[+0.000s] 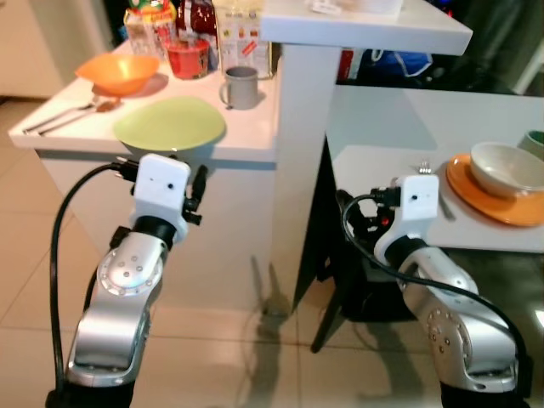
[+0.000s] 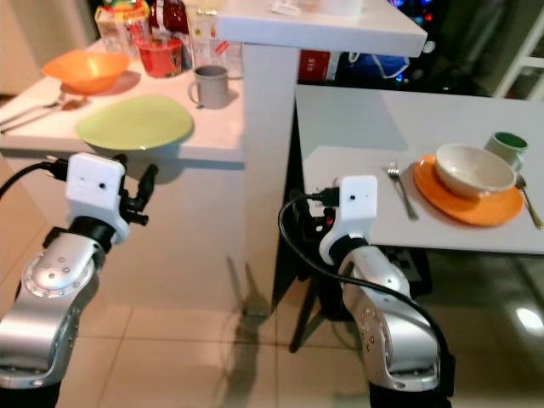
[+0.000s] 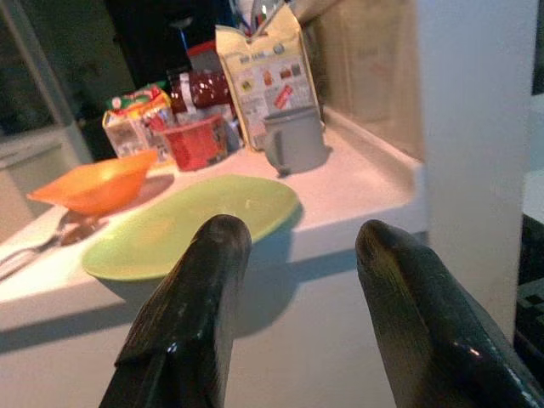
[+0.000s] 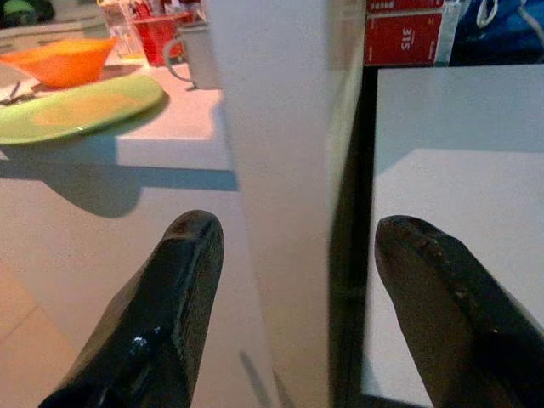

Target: Setting the table

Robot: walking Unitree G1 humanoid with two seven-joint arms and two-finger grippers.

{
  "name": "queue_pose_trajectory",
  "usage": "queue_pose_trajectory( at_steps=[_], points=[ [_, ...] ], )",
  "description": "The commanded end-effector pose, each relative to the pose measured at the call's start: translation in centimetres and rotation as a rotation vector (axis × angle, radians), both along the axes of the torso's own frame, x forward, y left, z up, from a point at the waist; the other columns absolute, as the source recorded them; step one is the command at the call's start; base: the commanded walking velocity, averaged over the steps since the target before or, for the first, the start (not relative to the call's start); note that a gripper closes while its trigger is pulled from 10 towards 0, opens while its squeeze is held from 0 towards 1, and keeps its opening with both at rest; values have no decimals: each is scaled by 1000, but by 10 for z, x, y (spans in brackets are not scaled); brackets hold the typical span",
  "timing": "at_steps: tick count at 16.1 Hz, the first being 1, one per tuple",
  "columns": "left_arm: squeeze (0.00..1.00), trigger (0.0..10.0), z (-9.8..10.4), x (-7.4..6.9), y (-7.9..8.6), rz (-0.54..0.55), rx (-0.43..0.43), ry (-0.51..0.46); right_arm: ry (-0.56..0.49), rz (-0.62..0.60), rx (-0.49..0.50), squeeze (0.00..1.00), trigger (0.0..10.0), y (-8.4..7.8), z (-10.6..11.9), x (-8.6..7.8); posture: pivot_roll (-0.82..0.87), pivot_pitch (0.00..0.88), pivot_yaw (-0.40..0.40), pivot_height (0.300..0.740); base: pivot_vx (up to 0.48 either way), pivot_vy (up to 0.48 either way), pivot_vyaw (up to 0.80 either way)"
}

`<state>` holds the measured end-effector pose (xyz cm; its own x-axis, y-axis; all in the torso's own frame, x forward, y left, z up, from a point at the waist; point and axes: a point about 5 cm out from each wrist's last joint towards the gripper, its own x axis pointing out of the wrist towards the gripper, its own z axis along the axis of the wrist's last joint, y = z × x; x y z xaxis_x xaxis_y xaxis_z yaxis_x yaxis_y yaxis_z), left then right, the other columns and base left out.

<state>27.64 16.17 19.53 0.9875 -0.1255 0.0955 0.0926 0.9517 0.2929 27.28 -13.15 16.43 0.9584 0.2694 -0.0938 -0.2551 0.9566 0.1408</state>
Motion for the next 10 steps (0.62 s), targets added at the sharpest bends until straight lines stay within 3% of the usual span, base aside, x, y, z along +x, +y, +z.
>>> queue_pose_trajectory(
  at_steps=[1, 7, 10],
  points=[
    [0, 10000, 1, 1, 5, 20, 20, -7, -15, 45, 7, 0, 10000, 11, 4, 4, -4, 0, -48, 740, 0, 465, -425],
    [0, 10000, 3, 1, 6, 51, -13, -31, -14, 59, 7, 0, 10000, 13, 6, 7, -21, 0, -51, 740, 0, 432, 0],
    [0, 10000, 8, 4, 3, 63, 1, -55, -19, 43, 13, 0, 10000, 10, 7, 10, -17, 0, -56, 740, 0, -410, 0]
  ],
)
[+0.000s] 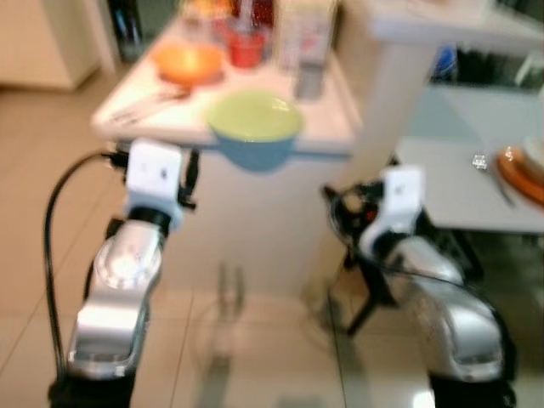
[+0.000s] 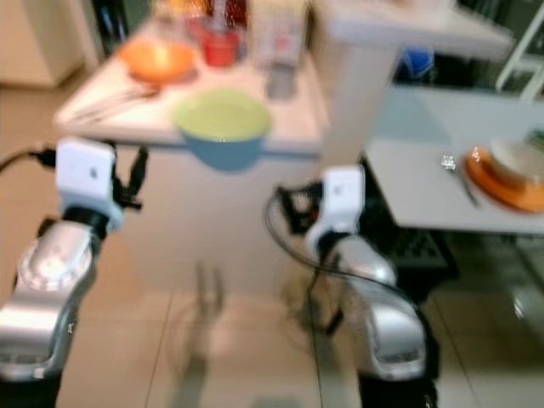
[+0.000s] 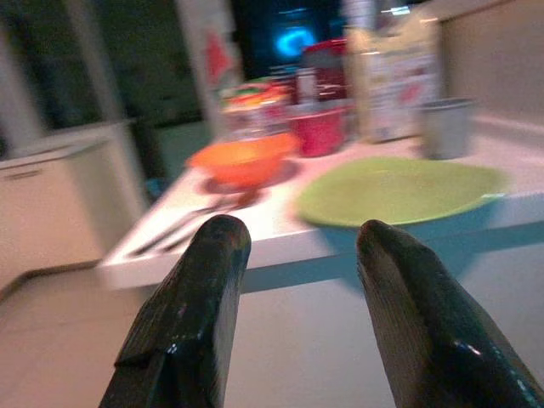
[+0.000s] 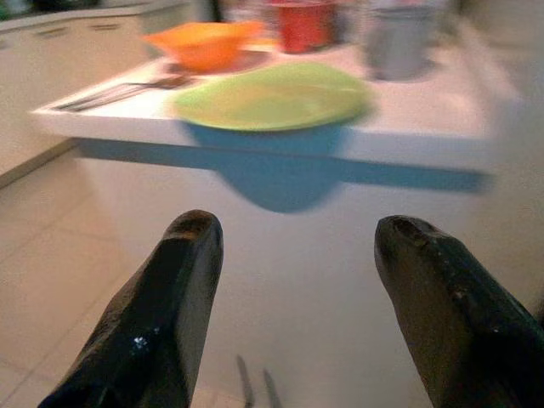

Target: Setting the table

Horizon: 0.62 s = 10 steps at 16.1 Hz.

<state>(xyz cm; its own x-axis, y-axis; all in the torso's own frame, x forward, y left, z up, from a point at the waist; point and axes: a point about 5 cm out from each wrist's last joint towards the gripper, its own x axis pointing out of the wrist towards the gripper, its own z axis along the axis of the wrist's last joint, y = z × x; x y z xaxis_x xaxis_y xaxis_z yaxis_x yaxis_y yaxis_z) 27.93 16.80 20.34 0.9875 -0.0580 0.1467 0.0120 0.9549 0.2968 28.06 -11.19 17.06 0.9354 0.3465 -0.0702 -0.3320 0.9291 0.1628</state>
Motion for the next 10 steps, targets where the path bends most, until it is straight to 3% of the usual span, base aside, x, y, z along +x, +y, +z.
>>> queue_pose_trajectory(
  at_steps=[1, 6, 10],
  points=[
    [0, 10000, 0, 0, -4, -5, -8, -3, -3, -40, -11, 0, 10000, -9, 1, 4, -15, 0, -56, 740, 0, -480, 0],
    [0, 10000, -1, -1, -3, -5, -38, 4, -18, -60, -33, 0, 10000, -12, 3, 9, -8, 0, -65, 740, 0, 0, 0],
    [0, 10000, -2, -1, -7, -38, -36, 5, -12, -102, -50, 0, 10000, -16, 2, 12, -9, 0, -63, 740, 326, 0, 0]
  ],
)
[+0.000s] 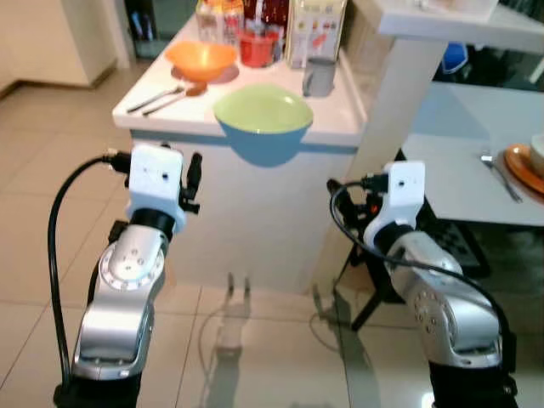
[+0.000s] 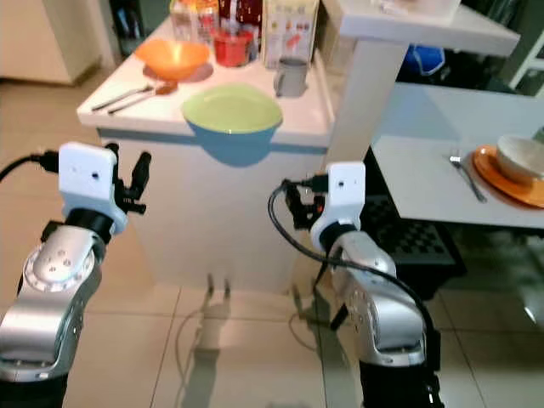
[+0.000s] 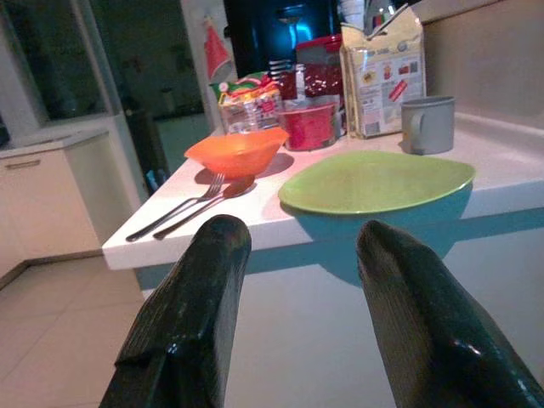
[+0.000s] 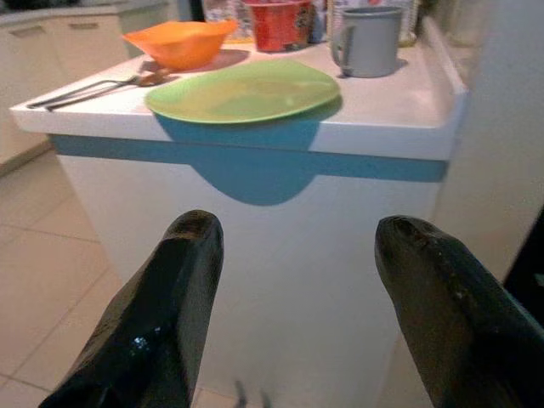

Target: Setting the table

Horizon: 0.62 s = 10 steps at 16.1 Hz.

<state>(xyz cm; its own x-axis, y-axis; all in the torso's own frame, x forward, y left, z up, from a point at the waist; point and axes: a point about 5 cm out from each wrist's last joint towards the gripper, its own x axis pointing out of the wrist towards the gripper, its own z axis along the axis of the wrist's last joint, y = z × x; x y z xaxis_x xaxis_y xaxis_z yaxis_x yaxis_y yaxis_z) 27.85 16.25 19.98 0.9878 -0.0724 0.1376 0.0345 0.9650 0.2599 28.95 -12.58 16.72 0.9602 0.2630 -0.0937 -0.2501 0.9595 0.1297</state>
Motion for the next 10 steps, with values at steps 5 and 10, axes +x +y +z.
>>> queue_pose_trajectory(
  at_steps=[5, 10],
  points=[
    [0, 10000, 0, 1, -4, -37, 21, -4, -37, -25, -49, 0, 10000, -5, 6, 6, -11, 0, -64, 740, 364, 0, 98],
    [0, 10000, 0, -1, -2, -32, 21, -3, -38, -5, -47, 0, 10000, -2, 5, 7, -6, 0, -72, 740, 363, 0, 498]
  ],
)
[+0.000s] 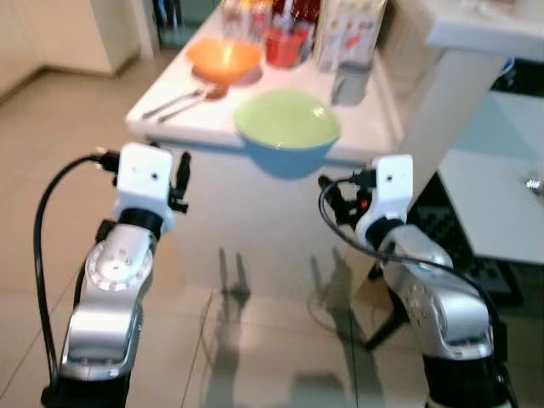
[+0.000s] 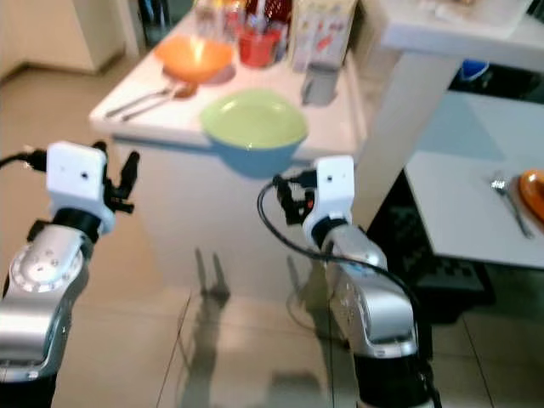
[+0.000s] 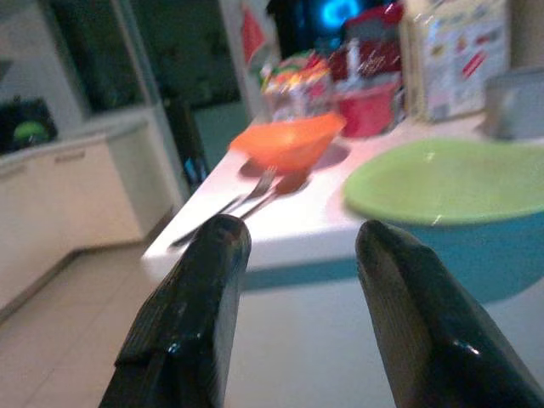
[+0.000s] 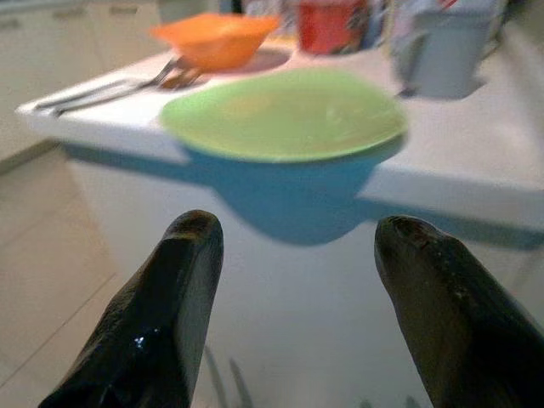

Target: Setting the table

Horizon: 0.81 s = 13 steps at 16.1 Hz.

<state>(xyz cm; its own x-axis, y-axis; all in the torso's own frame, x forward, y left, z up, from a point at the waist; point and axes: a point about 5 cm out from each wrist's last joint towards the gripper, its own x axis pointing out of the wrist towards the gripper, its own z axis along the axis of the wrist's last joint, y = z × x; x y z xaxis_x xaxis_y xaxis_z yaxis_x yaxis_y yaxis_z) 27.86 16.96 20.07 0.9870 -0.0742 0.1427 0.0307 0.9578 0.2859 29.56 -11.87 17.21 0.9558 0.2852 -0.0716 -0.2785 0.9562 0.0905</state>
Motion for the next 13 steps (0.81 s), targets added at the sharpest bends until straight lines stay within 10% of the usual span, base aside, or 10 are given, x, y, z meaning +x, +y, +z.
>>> queue_pose_trajectory(
  at_steps=[1, 10, 11, 13],
  points=[
    [0, 10000, -1, -1, -9, -36, -6, 5, -5, -47, 28, 0, 10000, -10, 0, 1, -6, 0, -72, 740, 368, 0, 0],
    [0, 10000, -4, -2, -9, -58, 0, 16, 88, -63, 141, 0, 10000, -13, -11, -6, -10, 0, -68, 740, 365, 0, 0],
    [0, 10000, -3, -3, -9, -71, -11, 5, 98, -78, 193, 945, 10000, -13, -11, -6, -11, 0, -67, 740, 304, 0, 0],
    [0, 10000, -2, -10, -15, -197, -42, -2, 162, -126, 333, 1000, 10000, -17, -16, -11, -16, 0, -63, 740, 0, 0, 0]
  ],
)
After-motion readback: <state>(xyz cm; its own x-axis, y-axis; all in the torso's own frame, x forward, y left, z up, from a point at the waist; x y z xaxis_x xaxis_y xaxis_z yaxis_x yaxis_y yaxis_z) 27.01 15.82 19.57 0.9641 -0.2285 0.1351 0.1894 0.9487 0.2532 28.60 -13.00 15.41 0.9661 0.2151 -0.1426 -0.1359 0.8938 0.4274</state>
